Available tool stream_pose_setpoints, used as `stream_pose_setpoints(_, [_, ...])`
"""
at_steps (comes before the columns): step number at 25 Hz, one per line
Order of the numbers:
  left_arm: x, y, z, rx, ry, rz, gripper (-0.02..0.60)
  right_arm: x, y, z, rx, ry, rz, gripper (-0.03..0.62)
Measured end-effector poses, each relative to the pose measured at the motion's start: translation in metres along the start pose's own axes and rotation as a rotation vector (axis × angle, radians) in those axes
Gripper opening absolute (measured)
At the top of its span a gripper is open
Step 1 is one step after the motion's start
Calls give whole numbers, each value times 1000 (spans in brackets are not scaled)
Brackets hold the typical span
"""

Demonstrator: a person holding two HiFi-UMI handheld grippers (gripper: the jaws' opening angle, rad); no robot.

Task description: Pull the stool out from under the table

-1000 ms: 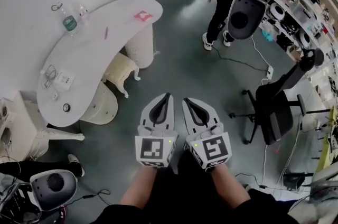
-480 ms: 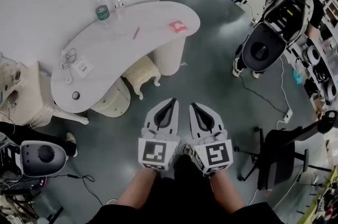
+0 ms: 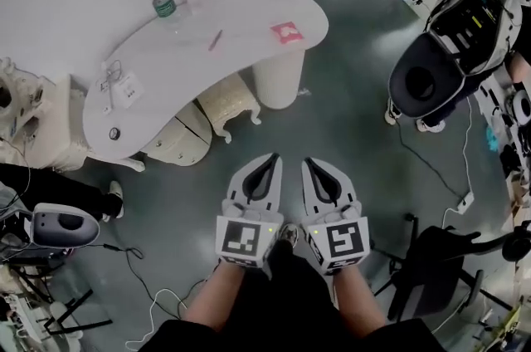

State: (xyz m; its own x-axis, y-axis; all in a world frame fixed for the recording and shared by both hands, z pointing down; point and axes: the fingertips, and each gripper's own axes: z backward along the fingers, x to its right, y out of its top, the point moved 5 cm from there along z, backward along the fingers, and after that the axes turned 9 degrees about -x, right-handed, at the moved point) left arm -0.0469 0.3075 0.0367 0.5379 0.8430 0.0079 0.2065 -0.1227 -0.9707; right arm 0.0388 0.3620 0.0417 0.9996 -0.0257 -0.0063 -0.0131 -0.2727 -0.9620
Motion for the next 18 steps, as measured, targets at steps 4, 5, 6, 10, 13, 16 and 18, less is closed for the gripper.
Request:
stream_pose_setpoints(4, [-13,-5,-5,-21,64,-15,5,7,-12,-15,1,27,33,5])
stream_pose_setpoints(5, [-17,-8,-5,-38,77,-27,5,8,-15,-20,-6,28,52,5])
stream_pose_setpoints(6, [-22,-11,-5,-51,92,-35,5,9,-19,-26,-18,27,68,5])
stream_pose_setpoints(10, [-51,-36,-12,-80,145,-6,5,14,-35,-56,-61,39,61,5])
stream_pose_setpoints(13, [-81,-56,-22,-80,189,43,5,9,-45,-91,-90,66,83,5])
stream_pose_setpoints(16, [-107,-74,-33,-94,227,61,5,7,-55,-127,-99,84,99,5])
stream_pose_setpoints(18, [-122,-87,-39,-106,239,51,5,2,-63,-148,-101,103,95,5])
